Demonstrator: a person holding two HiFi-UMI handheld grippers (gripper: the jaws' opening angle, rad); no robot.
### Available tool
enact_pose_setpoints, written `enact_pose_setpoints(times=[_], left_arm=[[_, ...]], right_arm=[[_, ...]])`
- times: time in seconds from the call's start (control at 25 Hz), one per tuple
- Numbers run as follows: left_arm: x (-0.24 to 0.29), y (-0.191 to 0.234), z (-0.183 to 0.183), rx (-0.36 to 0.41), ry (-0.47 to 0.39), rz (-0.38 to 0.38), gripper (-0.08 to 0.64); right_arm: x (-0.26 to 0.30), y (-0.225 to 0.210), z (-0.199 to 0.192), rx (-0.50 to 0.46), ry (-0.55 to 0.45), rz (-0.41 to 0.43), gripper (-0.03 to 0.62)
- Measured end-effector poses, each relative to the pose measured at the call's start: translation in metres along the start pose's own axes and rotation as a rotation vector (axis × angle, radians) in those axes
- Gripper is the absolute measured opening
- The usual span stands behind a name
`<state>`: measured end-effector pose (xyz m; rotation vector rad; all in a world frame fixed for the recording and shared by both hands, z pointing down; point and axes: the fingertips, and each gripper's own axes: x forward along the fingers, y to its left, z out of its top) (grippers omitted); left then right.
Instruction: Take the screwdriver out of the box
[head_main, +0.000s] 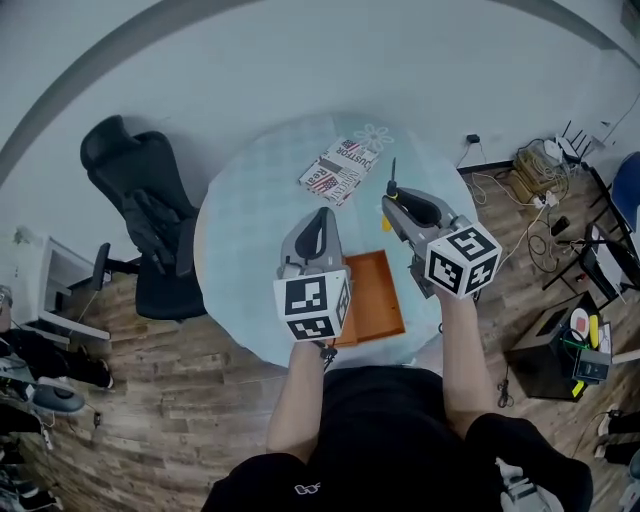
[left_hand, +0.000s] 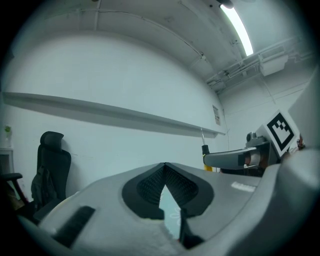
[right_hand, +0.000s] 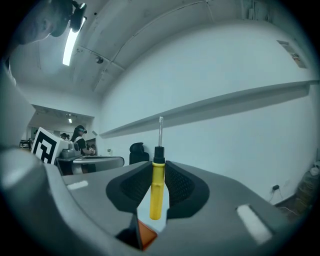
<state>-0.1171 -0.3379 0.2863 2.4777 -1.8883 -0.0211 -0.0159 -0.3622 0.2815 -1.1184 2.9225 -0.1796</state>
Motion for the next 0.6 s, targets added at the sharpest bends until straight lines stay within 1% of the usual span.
enact_pose_setpoints(times=[0.28, 0.6], left_arm=[[-0.001, -0.006, -0.004, -0.006, -0.008, -0.011, 0.002], [-0.010, -0.009, 0.003, 0.023, -0.011, 0.014, 0.002]], right_arm=[[0.001, 0.010, -0.003, 0.001, -0.032, 0.077, 0.091], [-0.003, 0.014, 0.001, 0.012, -0.050, 0.107, 0.091]])
